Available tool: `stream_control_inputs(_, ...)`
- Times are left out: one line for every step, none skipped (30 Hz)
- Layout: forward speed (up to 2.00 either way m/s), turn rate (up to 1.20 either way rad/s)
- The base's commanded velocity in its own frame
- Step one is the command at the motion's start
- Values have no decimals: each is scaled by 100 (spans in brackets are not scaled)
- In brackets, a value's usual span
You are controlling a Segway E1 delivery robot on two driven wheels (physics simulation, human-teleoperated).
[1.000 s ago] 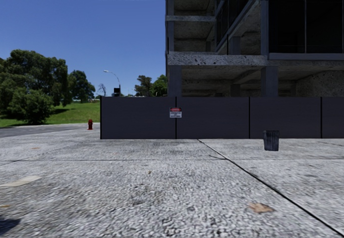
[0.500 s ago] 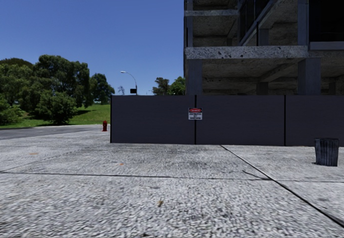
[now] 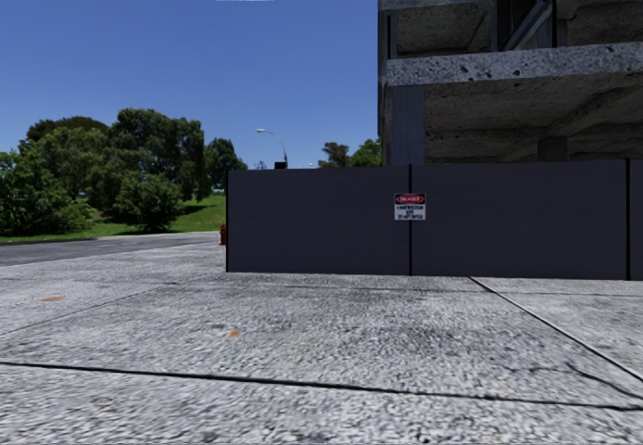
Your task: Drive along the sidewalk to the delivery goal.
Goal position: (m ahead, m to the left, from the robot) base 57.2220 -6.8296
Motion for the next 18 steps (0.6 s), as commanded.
stream_control_inputs(200, 52)
stream_control_inputs(200, 52)
stream_control_inputs(200, 53)
stream_control_inputs(200, 53)
stream_control_inputs(200, 53)
stream_control_inputs(200, 53)
stream_control_inputs(200, 53)
stream_control_inputs(200, 53)
stream_control_inputs(200, 53)
stream_control_inputs(200, 53)
stream_control_inputs(200, 53)
stream_control_inputs(200, 53)
stream_control_inputs(200, 53)
stream_control_inputs(200, 53)
stream_control_inputs(200, 53)
stream_control_inputs(200, 53)
stream_control_inputs(200, 53)
stream_control_inputs(200, 53)
